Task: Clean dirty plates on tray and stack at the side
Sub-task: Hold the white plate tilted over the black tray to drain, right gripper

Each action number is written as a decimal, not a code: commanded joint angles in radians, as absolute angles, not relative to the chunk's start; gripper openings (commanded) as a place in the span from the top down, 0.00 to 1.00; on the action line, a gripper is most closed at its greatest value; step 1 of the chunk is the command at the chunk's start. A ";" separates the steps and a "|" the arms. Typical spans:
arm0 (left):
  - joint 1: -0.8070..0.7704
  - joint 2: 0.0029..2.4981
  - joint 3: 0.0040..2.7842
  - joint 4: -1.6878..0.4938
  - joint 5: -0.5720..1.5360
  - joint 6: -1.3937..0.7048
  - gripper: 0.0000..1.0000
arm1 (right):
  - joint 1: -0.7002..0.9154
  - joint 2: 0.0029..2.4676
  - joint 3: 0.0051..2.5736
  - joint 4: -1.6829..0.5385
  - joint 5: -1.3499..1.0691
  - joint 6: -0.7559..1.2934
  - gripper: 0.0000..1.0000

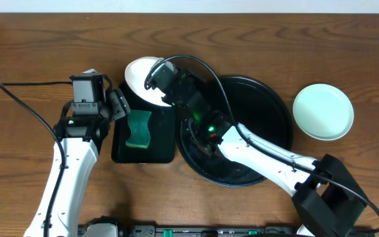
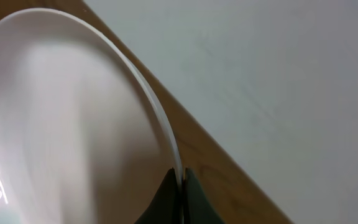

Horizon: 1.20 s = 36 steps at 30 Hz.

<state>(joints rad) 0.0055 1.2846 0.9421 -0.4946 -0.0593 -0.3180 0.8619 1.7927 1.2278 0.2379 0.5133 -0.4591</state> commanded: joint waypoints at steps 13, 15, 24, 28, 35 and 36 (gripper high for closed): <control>0.008 1.280 0.965 -0.495 -0.076 -0.327 0.20 | 0.866 1.792 1.245 0.379 0.527 -0.533 0.99; 0.008 1.280 0.965 -0.496 -0.076 -0.327 0.20 | 0.867 1.792 1.245 0.389 0.526 -0.534 0.99; 0.008 1.280 0.965 -0.495 -0.076 -0.327 0.20 | 0.873 1.792 1.245 0.420 0.526 -0.534 0.99; 0.008 1.280 0.965 -0.495 -0.076 -0.327 0.20 | 0.873 1.792 1.245 0.435 0.526 -0.548 0.99; 0.008 1.280 0.965 -0.495 -0.076 -0.327 0.20 | 0.874 1.792 1.245 0.477 0.526 -0.638 0.99; 0.008 1.280 0.965 -0.495 -0.076 -0.327 0.20 | 0.875 1.792 1.245 0.480 0.526 -0.646 0.99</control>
